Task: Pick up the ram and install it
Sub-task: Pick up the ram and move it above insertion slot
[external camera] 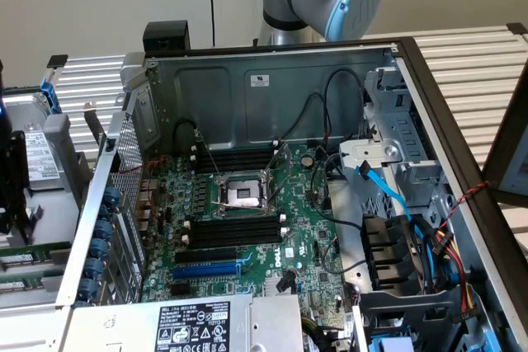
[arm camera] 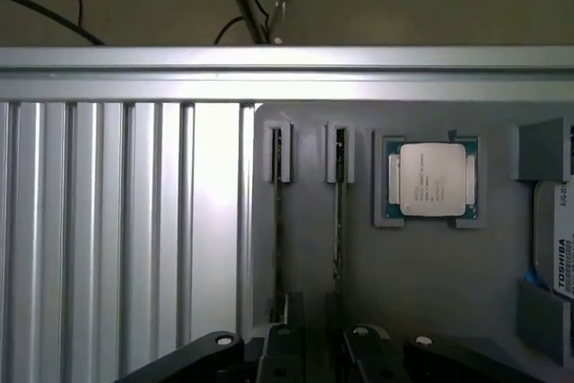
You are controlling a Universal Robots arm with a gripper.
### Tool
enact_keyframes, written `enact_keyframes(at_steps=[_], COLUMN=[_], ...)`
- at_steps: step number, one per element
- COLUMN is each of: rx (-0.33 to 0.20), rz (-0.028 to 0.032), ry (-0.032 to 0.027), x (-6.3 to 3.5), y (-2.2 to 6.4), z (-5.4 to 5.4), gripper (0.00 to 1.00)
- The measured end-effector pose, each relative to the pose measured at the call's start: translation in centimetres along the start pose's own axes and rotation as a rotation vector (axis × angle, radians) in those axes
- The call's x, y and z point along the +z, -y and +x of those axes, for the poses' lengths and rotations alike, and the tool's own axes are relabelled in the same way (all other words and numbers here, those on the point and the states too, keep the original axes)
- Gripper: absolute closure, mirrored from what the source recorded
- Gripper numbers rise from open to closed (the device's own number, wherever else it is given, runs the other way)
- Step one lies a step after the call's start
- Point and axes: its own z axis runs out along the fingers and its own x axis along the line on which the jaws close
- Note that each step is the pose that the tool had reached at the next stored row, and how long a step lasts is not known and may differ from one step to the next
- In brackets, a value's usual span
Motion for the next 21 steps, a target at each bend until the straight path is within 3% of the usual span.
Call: enact_keyframes(at_steps=[10,21], rx=[-0.045,-0.078], rz=[0.0024,0.0039], ry=[-0.0009,-0.0018], x=[0.58,2.37], y=[-0.04,-0.13], z=[0.6,1.1], gripper=[0.76,0.76])
